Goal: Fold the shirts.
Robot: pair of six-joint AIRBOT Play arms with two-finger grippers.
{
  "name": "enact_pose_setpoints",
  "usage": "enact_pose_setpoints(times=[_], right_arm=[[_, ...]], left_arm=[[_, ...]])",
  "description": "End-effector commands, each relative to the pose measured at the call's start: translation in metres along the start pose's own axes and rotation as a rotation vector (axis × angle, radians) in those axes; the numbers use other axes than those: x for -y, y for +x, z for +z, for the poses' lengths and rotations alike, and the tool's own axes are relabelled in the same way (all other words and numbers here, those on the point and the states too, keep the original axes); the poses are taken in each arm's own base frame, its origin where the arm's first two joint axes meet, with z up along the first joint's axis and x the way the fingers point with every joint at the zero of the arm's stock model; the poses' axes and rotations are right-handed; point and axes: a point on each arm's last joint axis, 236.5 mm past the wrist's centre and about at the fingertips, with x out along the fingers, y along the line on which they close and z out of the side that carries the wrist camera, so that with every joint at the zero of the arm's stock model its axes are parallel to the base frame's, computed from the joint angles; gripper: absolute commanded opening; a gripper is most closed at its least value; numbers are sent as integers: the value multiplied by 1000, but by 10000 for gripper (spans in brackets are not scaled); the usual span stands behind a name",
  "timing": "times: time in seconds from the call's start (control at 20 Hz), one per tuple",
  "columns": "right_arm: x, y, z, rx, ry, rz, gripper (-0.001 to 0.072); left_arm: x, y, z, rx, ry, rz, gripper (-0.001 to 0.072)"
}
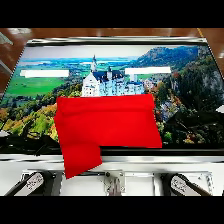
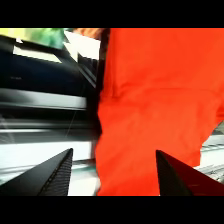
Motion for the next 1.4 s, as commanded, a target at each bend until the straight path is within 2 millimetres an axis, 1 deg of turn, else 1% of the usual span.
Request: enact_pose_setpoints(times=[0.0,0.1,0.2,0.3,0.4,0.5,0.55,0.6,0.7,0.75,0.8,0.9,1.0,1.1,1.2,1.25,1.35], right_arm=[[-8,2,4,22,4,33,589],[-8,2,4,21,7,33,589],[-8,2,4,22,8,33,589],[-8,2,5,25,12,32,589],[-7,2,7,32,18,30,589],[-7,1,9,40,26,28,589],[-7,1,10,45,29,28,589],[-7,1,10,46,33,28,589],[-5,2,9,41,40,21,589],[1,2,7,32,66,-6,589],[10,1,1,11,86,-44,590],[30,2,-21,-76,73,-125,590],[33,10,-44,-154,71,-118,590],[33,22,-59,-191,89,-91,590],[38,33,-66,-195,108,-90,594],[41,37,-69,-194,116,-95,640],[47,46,-72,-180,148,-103,640]], left_arm=[[-2,15,-3,-37,14,9,602],[-2,26,-6,-80,29,17,602],[4,35,-3,-87,27,0,587],[11,41,-4,-107,26,-26,586],[11,45,-7,-128,26,-27,586],[13,49,-5,-127,15,-35,585],[15,51,-1,-113,1,-48,533],[19,53,3,-100,-15,-67,355],[30,54,6,-92,-16,-113,123],[33,53,4,-99,-3,-130,38],[36,52,0,-114,1,-140,39],[41,50,-9,-152,32,-163,38],[44,48,-15,-174,55,-181,38],[44,45,-16,-179,48,-193,38],[44,43,-16,-180,38,-203,38],[44,41,-16,-181,40,-210,38],[45,39,-17,-183,33,-219,38]])
